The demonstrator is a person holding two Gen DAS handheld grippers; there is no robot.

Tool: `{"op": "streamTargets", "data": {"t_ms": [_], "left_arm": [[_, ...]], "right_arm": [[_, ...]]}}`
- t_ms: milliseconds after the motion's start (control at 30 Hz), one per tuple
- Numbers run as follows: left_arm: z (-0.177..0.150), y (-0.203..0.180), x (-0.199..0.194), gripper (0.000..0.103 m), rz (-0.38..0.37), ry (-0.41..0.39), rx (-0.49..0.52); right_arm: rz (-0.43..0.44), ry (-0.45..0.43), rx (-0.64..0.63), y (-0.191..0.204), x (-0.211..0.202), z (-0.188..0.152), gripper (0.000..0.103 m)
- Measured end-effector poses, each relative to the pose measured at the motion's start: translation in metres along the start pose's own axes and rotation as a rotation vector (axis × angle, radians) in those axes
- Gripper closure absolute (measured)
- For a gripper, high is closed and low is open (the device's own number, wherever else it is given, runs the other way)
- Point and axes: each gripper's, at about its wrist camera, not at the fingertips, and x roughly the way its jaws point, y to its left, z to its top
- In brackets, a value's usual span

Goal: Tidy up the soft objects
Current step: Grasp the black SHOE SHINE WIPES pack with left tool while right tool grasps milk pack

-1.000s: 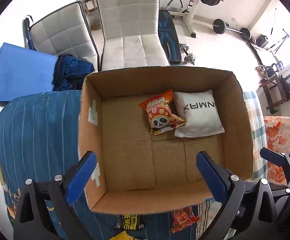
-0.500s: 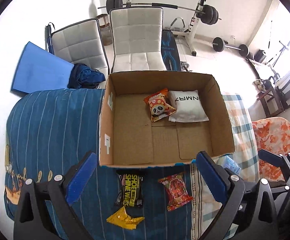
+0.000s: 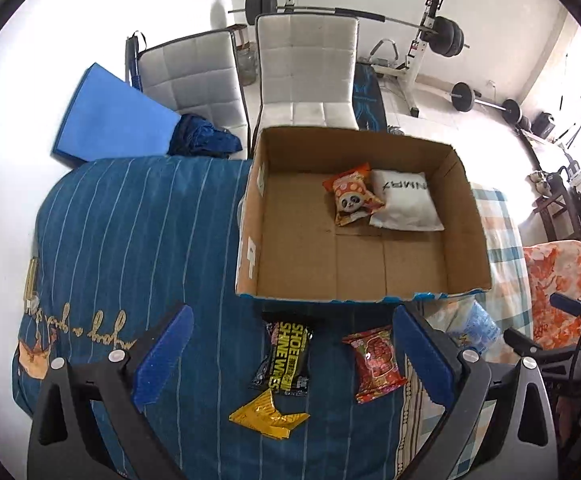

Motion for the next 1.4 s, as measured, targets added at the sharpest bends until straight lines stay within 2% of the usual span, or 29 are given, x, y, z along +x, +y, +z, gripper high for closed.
{"op": "streamTargets", "data": {"t_ms": [67,167,333,500,600,633,700,767,833,933,1000,1067,1133,1167,1333,1367,1400], "left_arm": [[-0.015,0.006,0.018,0.001,0.006,0.047,-0.028],[-0.037,0.014,0.051,0.001,0.003,0.136,-0.076],[-0.073,0.023,0.106,0.001,0.036,0.278,-0.104],[-0.093,0.033,0.148,0.001,0.066,0.381,-0.11],[-0.102,0.037,0.167,0.001,0.067,0.433,-0.114],[-0.104,0.038,0.171,0.001,0.07,0.442,-0.117],[-0.108,0.04,0.177,0.001,0.065,0.46,-0.125],[-0.11,0.043,0.18,0.001,0.066,0.465,-0.136],[-0.112,0.047,0.18,0.001,0.059,0.47,-0.151],[-0.113,0.055,0.178,0.001,0.05,0.466,-0.175],[-0.113,0.061,0.178,0.001,0.048,0.465,-0.18],[-0.111,0.062,0.181,0.001,0.044,0.465,-0.174],[-0.105,0.063,0.188,0.001,0.035,0.473,-0.162],[-0.103,0.06,0.193,0.001,0.031,0.477,-0.149],[-0.091,0.034,0.226,0.002,0.027,0.505,-0.059],[-0.091,0.03,0.232,0.005,0.026,0.51,-0.042],[-0.089,0.028,0.237,0.017,0.022,0.511,-0.031]], "right_arm": [[-0.044,0.047,-0.034,-0.016,0.025,-0.006,0.0],[-0.111,0.174,-0.087,-0.038,0.077,-0.017,0.0],[-0.104,0.33,-0.098,-0.06,0.147,-0.034,0.0],[-0.12,0.4,-0.141,-0.06,0.193,-0.045,0.0],[-0.08,0.443,-0.073,-0.067,0.212,-0.048,0.004],[-0.059,0.458,-0.039,-0.069,0.216,-0.05,0.013],[-0.034,0.478,0.042,-0.074,0.219,-0.055,0.018],[0.001,0.51,0.17,-0.082,0.218,-0.062,0.025],[0.078,0.567,0.32,-0.086,0.217,-0.073,0.028],[0.216,0.596,0.437,-0.08,0.211,-0.082,0.028],[0.268,0.596,0.434,-0.072,0.204,-0.082,0.027],[0.227,0.541,0.39,-0.07,0.19,-0.078,0.021],[0.148,0.482,0.357,-0.072,0.183,-0.071,0.016],[0.121,0.466,0.349,-0.073,0.182,-0.069,0.016],[0.136,0.481,0.388,-0.079,0.202,-0.068,0.016],[0.133,0.481,0.39,-0.08,0.205,-0.068,0.016],[0.124,0.474,0.392,-0.078,0.207,-0.068,0.016]]}}
